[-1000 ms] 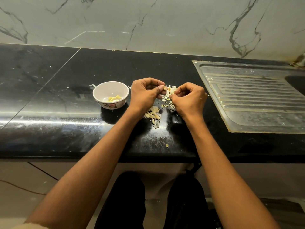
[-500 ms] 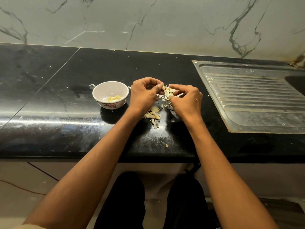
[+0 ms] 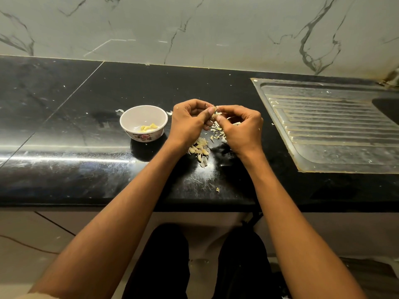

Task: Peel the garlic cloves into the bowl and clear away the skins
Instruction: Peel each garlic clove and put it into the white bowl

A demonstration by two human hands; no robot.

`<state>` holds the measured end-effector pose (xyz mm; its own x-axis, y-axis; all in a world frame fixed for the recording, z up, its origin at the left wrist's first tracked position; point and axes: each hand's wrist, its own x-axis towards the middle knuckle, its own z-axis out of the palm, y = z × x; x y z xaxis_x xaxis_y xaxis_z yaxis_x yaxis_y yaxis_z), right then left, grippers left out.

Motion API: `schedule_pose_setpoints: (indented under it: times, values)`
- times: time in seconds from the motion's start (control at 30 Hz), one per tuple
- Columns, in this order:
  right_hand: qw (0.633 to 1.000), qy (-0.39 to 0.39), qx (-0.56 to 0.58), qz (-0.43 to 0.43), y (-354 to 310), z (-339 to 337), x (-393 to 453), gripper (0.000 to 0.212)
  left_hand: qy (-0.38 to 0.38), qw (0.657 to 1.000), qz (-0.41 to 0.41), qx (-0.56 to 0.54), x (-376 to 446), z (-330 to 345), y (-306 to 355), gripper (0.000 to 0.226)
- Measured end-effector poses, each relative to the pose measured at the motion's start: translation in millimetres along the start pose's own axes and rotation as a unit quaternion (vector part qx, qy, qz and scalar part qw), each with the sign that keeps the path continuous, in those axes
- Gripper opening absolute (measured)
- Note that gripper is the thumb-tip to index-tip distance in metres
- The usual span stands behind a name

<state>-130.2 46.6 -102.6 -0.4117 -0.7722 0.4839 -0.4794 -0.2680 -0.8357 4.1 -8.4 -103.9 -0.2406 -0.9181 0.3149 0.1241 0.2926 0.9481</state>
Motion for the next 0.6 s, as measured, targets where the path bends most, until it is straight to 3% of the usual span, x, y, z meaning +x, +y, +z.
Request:
schedule_pose_setpoints:
  times: [0.23,0.43,0.6]
  values:
    - [0.997,-0.026,0.062,0.036,1.6,-1.5,1.5,0.019,-0.006,0.998,-0.017,-0.052,0.7,-0.4,0.3,0.007]
    - [0.995,-0.002,0.08,0.052,-0.4,-1.0,1.7,0.014,-0.032,0.997,-0.031,-0.055,3.9,-2.4,-3.4,0.017]
    - [0.995,0.013,0.074,0.062,-1.3,-1.9,1.7,0.013,-0.052,0.998,-0.018,-0.038,1.3,-4.4,-0.4,0.005]
